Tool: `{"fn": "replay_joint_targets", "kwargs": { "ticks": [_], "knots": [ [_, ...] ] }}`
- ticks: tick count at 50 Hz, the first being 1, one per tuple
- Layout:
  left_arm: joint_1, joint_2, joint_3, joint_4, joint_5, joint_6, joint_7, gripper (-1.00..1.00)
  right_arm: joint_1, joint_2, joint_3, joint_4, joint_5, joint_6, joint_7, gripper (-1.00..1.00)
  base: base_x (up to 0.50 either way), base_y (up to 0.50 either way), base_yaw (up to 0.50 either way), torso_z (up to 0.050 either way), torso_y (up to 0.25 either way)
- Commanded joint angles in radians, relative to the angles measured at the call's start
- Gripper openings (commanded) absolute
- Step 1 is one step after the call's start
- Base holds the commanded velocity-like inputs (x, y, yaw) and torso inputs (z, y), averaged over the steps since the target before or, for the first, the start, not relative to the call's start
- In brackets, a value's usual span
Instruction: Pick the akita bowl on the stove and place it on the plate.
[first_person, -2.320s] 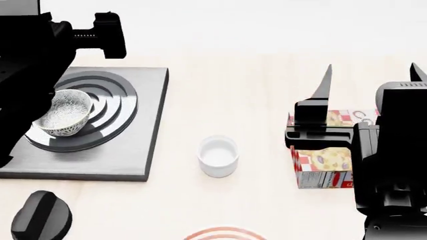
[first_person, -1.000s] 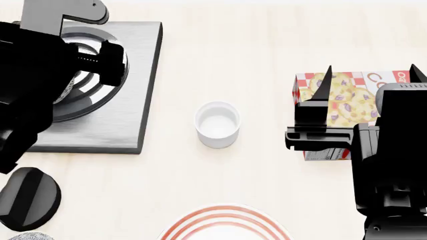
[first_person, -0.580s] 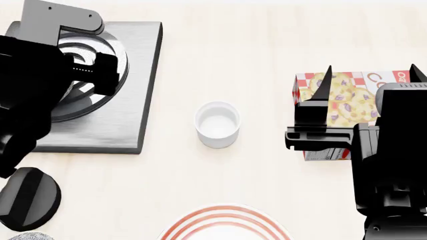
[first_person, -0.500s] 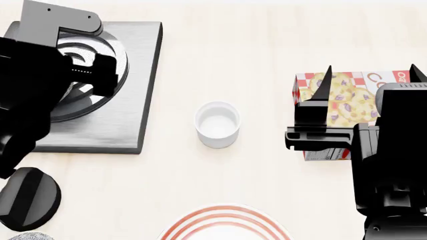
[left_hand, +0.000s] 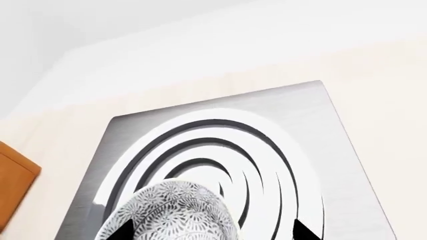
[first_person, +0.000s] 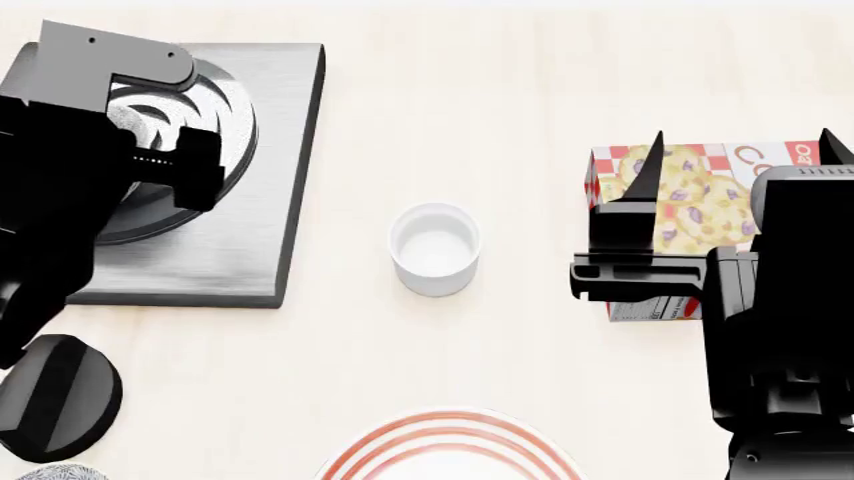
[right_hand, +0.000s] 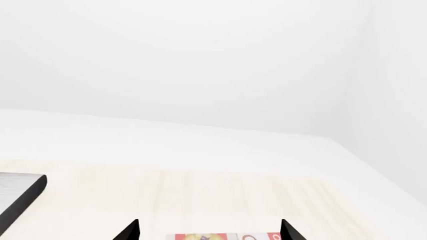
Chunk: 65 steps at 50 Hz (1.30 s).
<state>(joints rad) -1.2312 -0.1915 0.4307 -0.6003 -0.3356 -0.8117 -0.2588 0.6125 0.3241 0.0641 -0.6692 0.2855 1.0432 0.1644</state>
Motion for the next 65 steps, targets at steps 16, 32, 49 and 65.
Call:
{"fn": "replay_joint_targets", "kwargs": {
  "ticks": [16,32,49,65],
  "knots": [
    [0.017,-0.010,0.010,-0.001,-0.003,-0.027,-0.016,1.00,0.000,0.005,-0.002,0.001,0.009,-0.003,0.007,1.00,0.00,0.00,0.00,0.000,0.000],
    [0.033,-0.019,0.020,0.009,-0.007,-0.039,-0.014,1.00,0.000,0.007,-0.003,0.002,0.014,-0.003,0.012,1.00,0.00,0.00,0.00,0.000,0.000],
    [0.045,-0.026,0.028,0.009,-0.009,-0.040,-0.014,1.00,-0.001,0.010,-0.004,0.002,0.020,-0.005,0.017,1.00,0.00,0.00,0.00,0.000,0.000],
    [0.051,-0.029,0.040,-0.001,-0.010,-0.036,-0.005,1.00,-0.001,0.013,-0.005,0.003,0.025,-0.006,0.021,1.00,0.00,0.00,0.00,0.000,0.000]
  ]
}}
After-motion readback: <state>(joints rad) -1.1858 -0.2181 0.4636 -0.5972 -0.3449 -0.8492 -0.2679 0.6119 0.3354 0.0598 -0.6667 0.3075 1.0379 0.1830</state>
